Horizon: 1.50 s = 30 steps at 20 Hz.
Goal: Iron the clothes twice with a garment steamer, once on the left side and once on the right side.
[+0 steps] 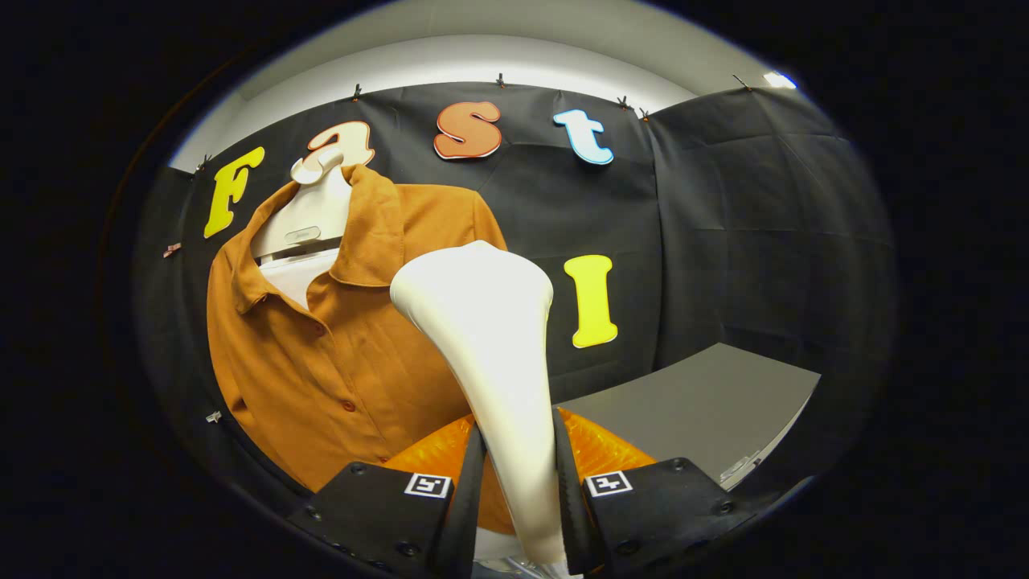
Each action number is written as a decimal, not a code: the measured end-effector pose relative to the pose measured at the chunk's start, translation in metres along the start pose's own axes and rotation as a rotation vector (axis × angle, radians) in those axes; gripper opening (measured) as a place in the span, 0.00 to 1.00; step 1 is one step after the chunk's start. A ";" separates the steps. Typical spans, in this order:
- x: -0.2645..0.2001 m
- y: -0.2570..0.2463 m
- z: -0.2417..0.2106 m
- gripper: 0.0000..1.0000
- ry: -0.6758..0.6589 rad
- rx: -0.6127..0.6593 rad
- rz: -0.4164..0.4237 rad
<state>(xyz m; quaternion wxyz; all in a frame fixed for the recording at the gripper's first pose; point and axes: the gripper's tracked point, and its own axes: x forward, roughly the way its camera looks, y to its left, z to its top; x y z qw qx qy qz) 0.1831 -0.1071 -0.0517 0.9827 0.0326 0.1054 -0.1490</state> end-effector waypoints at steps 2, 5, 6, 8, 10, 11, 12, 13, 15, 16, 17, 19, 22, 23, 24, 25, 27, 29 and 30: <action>0.005 0.016 -0.002 0.46 0.006 -0.008 0.012; 0.014 0.033 -0.005 0.46 0.021 -0.037 0.022; 0.016 0.037 -0.006 0.46 0.024 -0.043 0.023; 0.022 0.046 -0.008 0.46 0.032 -0.053 0.026; 0.026 0.048 -0.012 0.46 0.044 -0.063 0.019; 0.028 0.051 -0.015 0.46 0.054 -0.066 0.017; 0.031 0.052 -0.018 0.46 0.065 -0.070 0.015; 0.033 0.052 -0.022 0.46 0.078 -0.076 0.009; 0.037 0.053 -0.029 0.46 0.100 -0.081 -0.001; 0.040 0.054 -0.033 0.46 0.114 -0.080 -0.005; 0.042 0.053 -0.039 0.46 0.131 -0.080 -0.009; 0.047 0.053 -0.051 0.46 0.167 -0.080 -0.016; 0.052 0.050 -0.070 0.46 0.223 -0.076 -0.028; 0.053 0.050 -0.076 0.46 0.238 -0.075 -0.032; 0.054 0.049 -0.081 0.46 0.251 -0.075 -0.035; 0.054 0.049 -0.085 0.46 0.263 -0.076 -0.037; 0.054 0.048 -0.095 0.47 0.283 -0.079 -0.040; 0.055 0.046 -0.104 0.46 0.306 -0.082 -0.043; 0.054 0.046 -0.109 0.46 0.320 -0.083 -0.043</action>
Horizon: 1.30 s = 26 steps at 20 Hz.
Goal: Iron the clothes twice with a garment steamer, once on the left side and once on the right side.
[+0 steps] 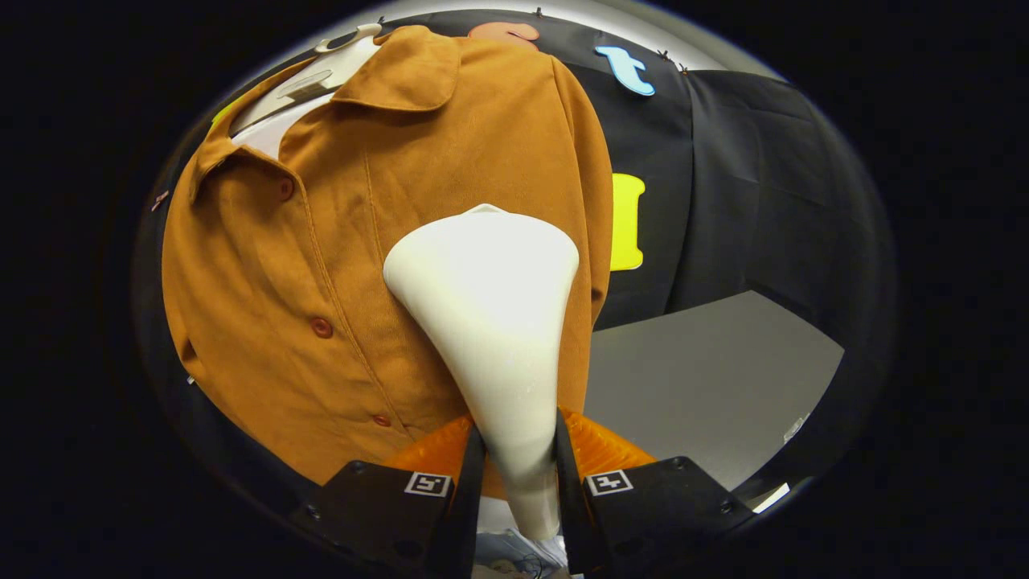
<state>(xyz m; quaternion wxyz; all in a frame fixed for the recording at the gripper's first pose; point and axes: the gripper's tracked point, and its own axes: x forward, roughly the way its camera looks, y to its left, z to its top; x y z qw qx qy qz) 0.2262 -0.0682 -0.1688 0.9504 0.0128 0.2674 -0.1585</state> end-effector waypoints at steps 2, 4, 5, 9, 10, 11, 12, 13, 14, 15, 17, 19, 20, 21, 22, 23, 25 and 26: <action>0.002 0.001 -0.011 0.47 0.030 0.000 0.003; 0.004 0.000 -0.023 0.47 0.060 -0.001 0.004; 0.006 -0.001 -0.028 0.47 0.074 -0.001 0.004; 0.008 -0.002 -0.052 0.46 0.135 0.001 0.002; 0.009 -0.002 -0.058 0.47 0.151 0.000 0.001; 0.011 -0.004 -0.064 0.47 0.166 0.001 0.000; 0.011 -0.005 -0.069 0.47 0.180 0.004 -0.001; 0.012 -0.006 -0.073 0.47 0.193 0.008 -0.003; 0.012 -0.007 -0.078 0.47 0.206 0.011 -0.005; 0.012 -0.008 -0.082 0.47 0.218 0.012 -0.007; 0.015 -0.010 -0.092 0.46 0.244 0.014 -0.009; 0.018 -0.011 -0.103 0.46 0.271 0.015 -0.011; 0.018 -0.012 -0.106 0.47 0.282 0.017 -0.015; 0.017 -0.013 -0.111 0.47 0.293 0.021 -0.018; 0.018 -0.014 -0.115 0.46 0.302 0.026 -0.020; 0.017 -0.015 -0.119 0.47 0.310 0.029 -0.021; 0.016 -0.015 -0.125 0.47 0.322 0.029 -0.020; 0.015 -0.016 -0.128 0.47 0.328 0.028 -0.019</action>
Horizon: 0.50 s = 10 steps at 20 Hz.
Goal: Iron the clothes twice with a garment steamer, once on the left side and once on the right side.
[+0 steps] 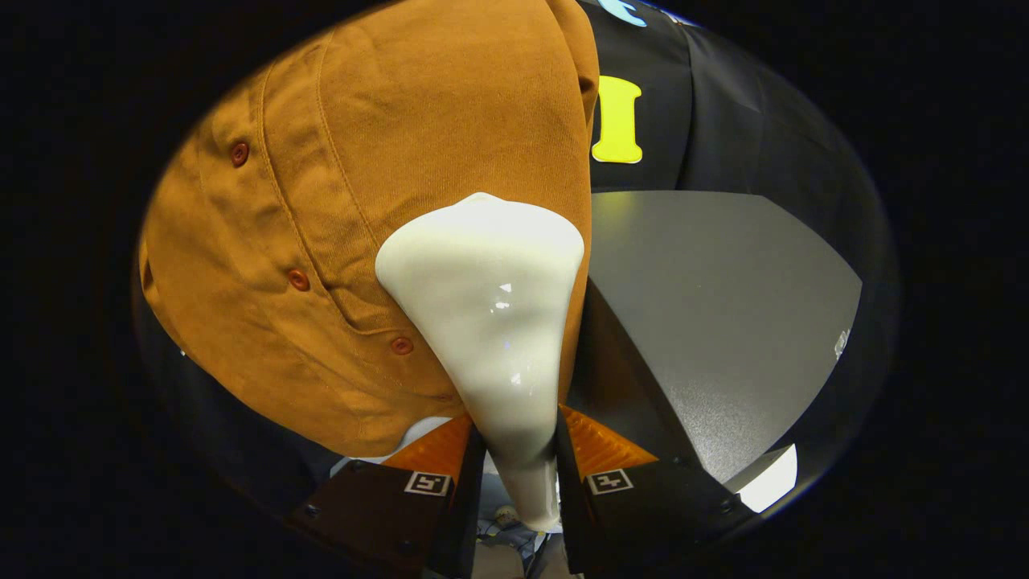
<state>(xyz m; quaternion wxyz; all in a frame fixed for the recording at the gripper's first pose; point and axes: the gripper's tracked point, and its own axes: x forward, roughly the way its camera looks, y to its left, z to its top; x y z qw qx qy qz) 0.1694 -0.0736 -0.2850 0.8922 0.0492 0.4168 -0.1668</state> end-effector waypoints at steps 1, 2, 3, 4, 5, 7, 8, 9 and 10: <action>0.000 0.000 -0.003 0.47 0.005 -0.002 -0.002; -0.002 0.000 -0.005 0.47 0.007 -0.007 -0.005; -0.004 -0.001 -0.005 0.47 0.004 -0.010 -0.006; -0.008 -0.001 -0.004 0.47 -0.003 -0.012 -0.007; -0.012 -0.001 -0.001 0.47 -0.016 -0.012 -0.009; -0.025 0.000 0.011 0.46 -0.060 -0.013 -0.011; -0.034 0.000 0.020 0.46 -0.094 -0.014 -0.011; -0.044 0.001 0.031 0.47 -0.134 -0.015 -0.010; -0.054 0.003 0.044 0.47 -0.178 -0.017 -0.008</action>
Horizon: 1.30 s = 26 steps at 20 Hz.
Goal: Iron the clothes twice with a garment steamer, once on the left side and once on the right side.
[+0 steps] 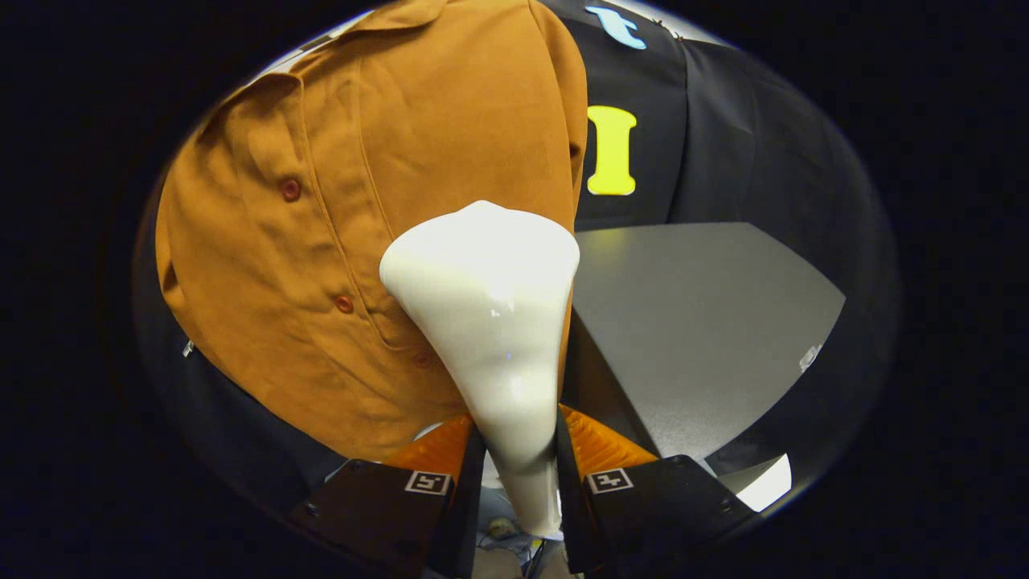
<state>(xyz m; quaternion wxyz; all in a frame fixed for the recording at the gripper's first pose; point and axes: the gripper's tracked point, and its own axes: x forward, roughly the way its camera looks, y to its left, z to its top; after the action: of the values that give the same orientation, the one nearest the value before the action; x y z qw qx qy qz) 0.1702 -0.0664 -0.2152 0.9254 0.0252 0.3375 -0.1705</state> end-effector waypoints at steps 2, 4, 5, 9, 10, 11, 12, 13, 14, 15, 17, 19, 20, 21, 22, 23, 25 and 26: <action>-0.020 0.009 0.028 0.46 -0.090 -0.006 0.013; -0.044 0.021 0.056 0.47 -0.185 -0.015 0.042; -0.058 0.030 0.068 0.46 -0.231 -0.023 0.066; -0.094 0.072 0.091 0.46 -0.337 -0.053 0.169; -0.099 0.083 0.093 0.46 -0.346 -0.066 0.191; -0.102 0.093 0.094 0.46 -0.354 -0.079 0.211; -0.106 0.102 0.094 0.46 -0.360 -0.090 0.229; -0.101 0.101 0.097 0.46 -0.363 -0.099 0.249; -0.103 0.110 0.097 0.46 -0.365 -0.107 0.268; -0.105 0.118 0.096 0.46 -0.365 -0.114 0.284; -0.107 0.131 0.093 0.46 -0.361 -0.122 0.313; -0.108 0.142 0.092 0.46 -0.355 -0.124 0.333; -0.107 0.146 0.090 0.46 -0.352 -0.127 0.340; -0.106 0.151 0.089 0.46 -0.348 -0.131 0.345; -0.104 0.155 0.088 0.46 -0.343 -0.134 0.349; -0.102 0.159 0.086 0.46 -0.335 -0.137 0.353; -0.095 0.164 0.083 0.46 -0.315 -0.135 0.356; -0.091 0.164 0.080 0.46 -0.302 -0.131 0.356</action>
<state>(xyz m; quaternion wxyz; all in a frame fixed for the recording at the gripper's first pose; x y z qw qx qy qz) 0.2097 0.1024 -0.1071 0.9805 -0.0017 0.1961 0.0160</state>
